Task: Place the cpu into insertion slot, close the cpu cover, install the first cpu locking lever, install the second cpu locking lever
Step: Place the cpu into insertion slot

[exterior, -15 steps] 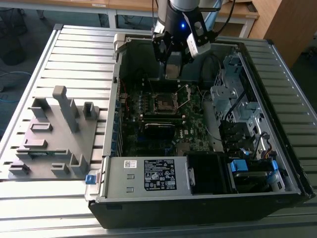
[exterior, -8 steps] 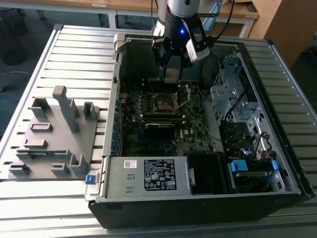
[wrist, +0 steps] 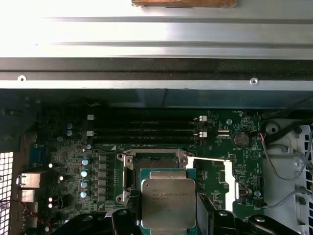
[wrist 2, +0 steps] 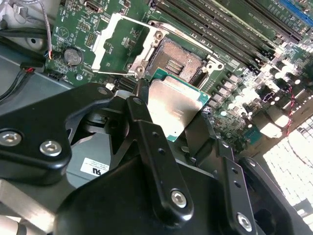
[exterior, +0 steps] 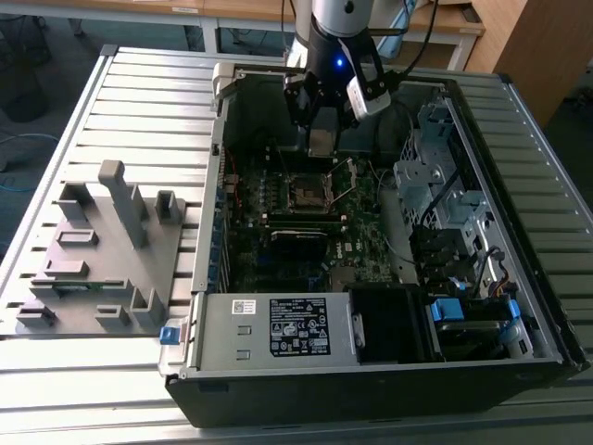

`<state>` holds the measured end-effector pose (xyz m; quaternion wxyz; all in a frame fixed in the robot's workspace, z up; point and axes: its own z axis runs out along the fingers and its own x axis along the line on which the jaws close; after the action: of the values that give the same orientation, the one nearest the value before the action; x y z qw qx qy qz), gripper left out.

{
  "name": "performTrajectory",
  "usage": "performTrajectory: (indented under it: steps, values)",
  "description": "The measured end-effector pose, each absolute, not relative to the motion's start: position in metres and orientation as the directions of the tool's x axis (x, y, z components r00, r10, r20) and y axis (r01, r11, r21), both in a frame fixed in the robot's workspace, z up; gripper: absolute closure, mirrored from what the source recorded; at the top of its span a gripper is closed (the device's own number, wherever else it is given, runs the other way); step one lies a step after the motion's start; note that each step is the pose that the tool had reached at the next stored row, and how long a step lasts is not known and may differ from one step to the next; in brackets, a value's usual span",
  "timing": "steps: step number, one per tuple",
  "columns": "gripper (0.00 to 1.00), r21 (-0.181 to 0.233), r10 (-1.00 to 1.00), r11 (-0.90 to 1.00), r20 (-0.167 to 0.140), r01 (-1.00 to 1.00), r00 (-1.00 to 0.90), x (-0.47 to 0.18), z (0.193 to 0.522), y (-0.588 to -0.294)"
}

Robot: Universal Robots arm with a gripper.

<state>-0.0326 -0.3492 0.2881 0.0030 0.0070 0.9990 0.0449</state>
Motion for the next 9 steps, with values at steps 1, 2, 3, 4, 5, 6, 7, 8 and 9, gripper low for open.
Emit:
performTrajectory:
  steps: [1,2,3,4,5,6,7,8,9]
  values:
    - [0.46,0.090,0.014,0.996,-0.006,0.014,-1.000,-0.0326,0.2875,-0.3491]
    - [0.46,0.090,0.014,0.996,-0.006,0.014,-1.000,-0.0326,0.2869,-0.3491]
    - [0.46,0.090,0.014,0.996,-0.005,0.014,-1.000,-0.0326,0.2861,-0.3492]
    - [0.46,0.090,0.014,0.996,-0.005,0.014,-1.000,-0.0326,0.2852,-0.3492]
    - [0.46,0.090,0.014,0.996,-0.005,0.014,-1.000,-0.0326,0.2845,-0.3491]
    - [0.46,0.090,0.014,0.996,-0.005,0.014,-1.000,-0.0326,0.2843,-0.3492]
    - [0.46,0.090,0.014,0.996,-0.005,0.014,-1.000,-0.0326,0.2844,-0.3492]
    - [0.46,0.090,0.014,0.996,-0.005,0.014,-1.000,-0.0326,0.2843,-0.3492]
    - [0.46,0.090,0.014,0.996,-0.005,0.014,-1.000,-0.0326,0.2843,-0.3492]
